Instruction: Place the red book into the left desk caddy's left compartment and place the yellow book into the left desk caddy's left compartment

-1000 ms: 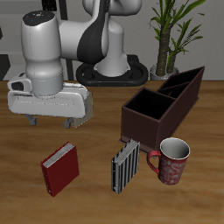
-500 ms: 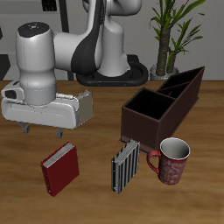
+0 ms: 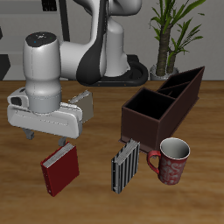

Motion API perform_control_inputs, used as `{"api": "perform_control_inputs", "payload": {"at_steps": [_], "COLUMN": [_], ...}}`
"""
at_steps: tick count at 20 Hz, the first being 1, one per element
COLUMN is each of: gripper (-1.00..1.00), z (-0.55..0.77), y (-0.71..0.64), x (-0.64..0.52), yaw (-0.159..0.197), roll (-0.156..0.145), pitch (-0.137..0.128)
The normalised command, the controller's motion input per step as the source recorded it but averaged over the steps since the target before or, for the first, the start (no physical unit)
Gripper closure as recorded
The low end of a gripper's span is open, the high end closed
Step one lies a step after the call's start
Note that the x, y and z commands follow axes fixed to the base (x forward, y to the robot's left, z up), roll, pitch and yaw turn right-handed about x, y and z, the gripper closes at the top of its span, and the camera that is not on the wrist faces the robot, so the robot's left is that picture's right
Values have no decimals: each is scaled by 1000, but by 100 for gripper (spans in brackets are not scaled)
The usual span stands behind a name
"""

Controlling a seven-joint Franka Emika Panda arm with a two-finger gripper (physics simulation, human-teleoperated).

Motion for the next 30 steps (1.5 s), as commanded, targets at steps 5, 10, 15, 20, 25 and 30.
{"api": "perform_control_inputs", "payload": {"at_steps": [5,10,15,20,25,30], "gripper": [-100,-100,-100,-100,100,100], "z": [-196,-313,-333,-343,-210,-41], "y": [93,170,101,-109,-80,-43], "x": [87,61,44,61,-18,-31], "yaw": [-61,-49,-27,-51,20,-17], "roll": [-2,22,11,-5,-19,-5], "pitch": [-3,22,34,50,30,12]}}
